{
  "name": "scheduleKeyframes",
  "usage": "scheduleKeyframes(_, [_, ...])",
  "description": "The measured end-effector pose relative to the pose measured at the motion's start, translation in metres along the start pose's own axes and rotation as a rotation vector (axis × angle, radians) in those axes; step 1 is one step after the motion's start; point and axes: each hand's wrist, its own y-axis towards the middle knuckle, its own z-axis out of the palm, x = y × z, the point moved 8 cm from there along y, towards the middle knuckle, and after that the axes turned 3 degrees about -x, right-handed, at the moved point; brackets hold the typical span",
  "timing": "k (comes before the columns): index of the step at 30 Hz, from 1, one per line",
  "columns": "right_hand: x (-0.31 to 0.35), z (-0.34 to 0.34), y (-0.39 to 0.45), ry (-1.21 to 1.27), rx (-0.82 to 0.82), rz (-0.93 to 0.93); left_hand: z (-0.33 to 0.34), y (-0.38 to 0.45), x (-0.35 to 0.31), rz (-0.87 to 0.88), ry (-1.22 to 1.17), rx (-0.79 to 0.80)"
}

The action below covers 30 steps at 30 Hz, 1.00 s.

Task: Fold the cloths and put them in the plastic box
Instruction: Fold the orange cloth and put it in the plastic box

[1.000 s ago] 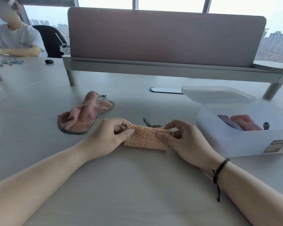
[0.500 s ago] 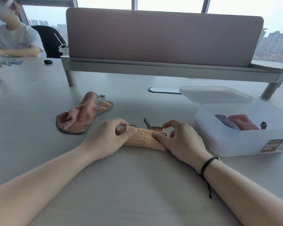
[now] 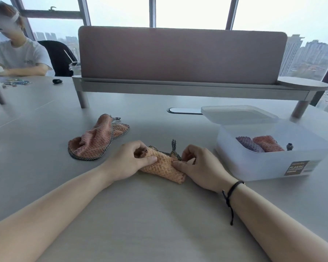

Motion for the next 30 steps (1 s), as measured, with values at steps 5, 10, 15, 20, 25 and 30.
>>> scheduleKeyframes(5, [0.009, -0.001, -0.016, 0.315, 0.091, -0.016, 0.013, -0.011, -0.018, -0.140, -0.624, 0.168])
scheduleKeyframes(10, [0.012, -0.009, -0.042, 0.570, 0.176, 0.062, 0.014, -0.017, -0.036, -0.263, -0.792, 0.255])
scheduleKeyframes(15, [0.025, -0.047, -0.058, 0.600, 0.137, -0.028, 0.005, -0.003, -0.090, -0.157, -0.690, 0.359])
scheduleKeyframes(20, [0.033, -0.127, -0.049, 0.510, -0.004, -0.136, 0.010, 0.035, -0.169, 0.030, -0.527, 0.334])
scheduleKeyframes(25, [-0.010, -0.199, -0.023, 0.420, -0.078, -0.045, 0.045, 0.084, -0.238, 0.196, -0.320, 0.271])
scheduleKeyframes(30, [-0.066, -0.215, -0.003, 0.229, 0.000, 0.132, 0.108, 0.110, -0.280, 0.335, 0.091, 0.323])
